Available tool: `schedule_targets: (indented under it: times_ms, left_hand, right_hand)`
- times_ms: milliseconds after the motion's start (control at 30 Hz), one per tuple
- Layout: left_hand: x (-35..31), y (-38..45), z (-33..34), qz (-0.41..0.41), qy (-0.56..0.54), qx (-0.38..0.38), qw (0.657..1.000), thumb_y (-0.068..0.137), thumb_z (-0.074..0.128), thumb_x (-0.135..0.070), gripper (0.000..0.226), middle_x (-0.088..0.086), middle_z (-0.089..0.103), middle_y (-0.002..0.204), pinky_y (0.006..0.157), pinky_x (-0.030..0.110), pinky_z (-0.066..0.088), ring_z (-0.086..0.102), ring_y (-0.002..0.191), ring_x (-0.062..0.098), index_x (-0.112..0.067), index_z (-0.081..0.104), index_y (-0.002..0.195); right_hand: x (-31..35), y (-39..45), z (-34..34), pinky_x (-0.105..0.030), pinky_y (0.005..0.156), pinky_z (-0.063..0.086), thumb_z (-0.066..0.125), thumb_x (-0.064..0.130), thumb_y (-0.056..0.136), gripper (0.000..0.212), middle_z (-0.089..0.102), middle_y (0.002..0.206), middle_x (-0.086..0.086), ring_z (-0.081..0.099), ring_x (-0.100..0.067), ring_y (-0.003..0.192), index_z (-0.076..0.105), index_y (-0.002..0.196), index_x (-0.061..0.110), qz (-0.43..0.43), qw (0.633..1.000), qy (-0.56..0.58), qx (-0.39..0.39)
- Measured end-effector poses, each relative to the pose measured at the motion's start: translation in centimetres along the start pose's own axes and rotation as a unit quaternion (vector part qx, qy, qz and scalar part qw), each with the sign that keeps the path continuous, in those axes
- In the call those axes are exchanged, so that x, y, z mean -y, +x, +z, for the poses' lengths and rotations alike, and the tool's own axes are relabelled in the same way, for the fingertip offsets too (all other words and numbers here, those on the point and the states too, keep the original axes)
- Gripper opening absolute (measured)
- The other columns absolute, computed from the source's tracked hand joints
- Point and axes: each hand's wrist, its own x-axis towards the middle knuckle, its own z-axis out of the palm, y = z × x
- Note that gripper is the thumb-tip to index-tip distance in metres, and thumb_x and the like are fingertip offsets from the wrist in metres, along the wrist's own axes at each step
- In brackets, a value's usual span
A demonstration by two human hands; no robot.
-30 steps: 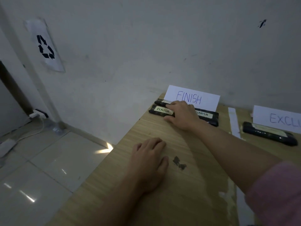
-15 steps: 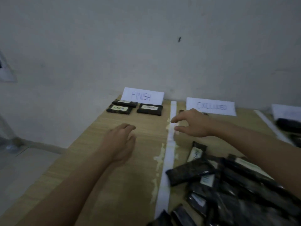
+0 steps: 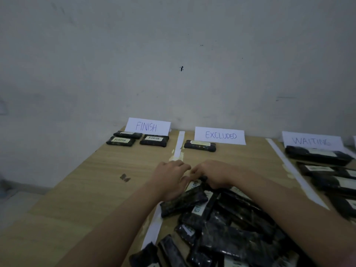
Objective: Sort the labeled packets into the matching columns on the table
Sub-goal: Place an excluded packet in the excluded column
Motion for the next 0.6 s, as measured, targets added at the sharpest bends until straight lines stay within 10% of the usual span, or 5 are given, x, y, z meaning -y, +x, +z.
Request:
schedule_targets:
  times_ms: [267, 400, 600]
  left_hand:
    - [0.0, 1.9, -0.8, -0.075, -0.162, -0.019, 0.984, 0.095, 0.042, -0.033, 0.04, 0.004, 0.054, 0.13, 0.095, 0.034, 0.042, 0.052, 0.114, 0.021, -0.017, 0.046, 0.132]
    - [-1.4, 3.6, -2.1, -0.105, -0.401, -0.069, 0.908, 0.095, 0.047, -0.019, 0.026, 0.003, 0.064, 0.102, 0.061, 0.011, 0.044, 0.064, 0.086, 0.013, -0.012, 0.055, 0.119]
    - [-3.7, 5.2, -3.8, -0.087, -0.543, -0.08, 0.832, 0.095, 0.048, -0.014, 0.021, 0.0, 0.068, 0.09, 0.068, 0.022, 0.049, 0.067, 0.074, 0.006, -0.014, 0.059, 0.113]
  right_hand:
    - [-3.5, -2.8, -1.4, -0.031, 0.085, 0.041, 0.065, 0.022, 0.082, 0.044, 0.051, 0.114, 0.002, 0.046, -0.015, 0.105, 0.054, 0.124, 0.028, 0.046, 0.983, 0.041, -0.174]
    - [-5.2, -6.2, -1.9, -0.03, 0.087, 0.043, 0.068, 0.025, 0.081, 0.049, 0.049, 0.109, 0.004, 0.042, -0.009, 0.099, 0.053, 0.127, 0.022, 0.048, 0.945, 0.118, -0.302]
    - [-6.2, -10.5, -2.6, -0.013, 0.072, 0.041, 0.074, 0.019, 0.075, 0.046, 0.053, 0.103, 0.005, 0.051, -0.011, 0.093, 0.06, 0.119, 0.019, 0.05, 0.899, 0.143, -0.412]
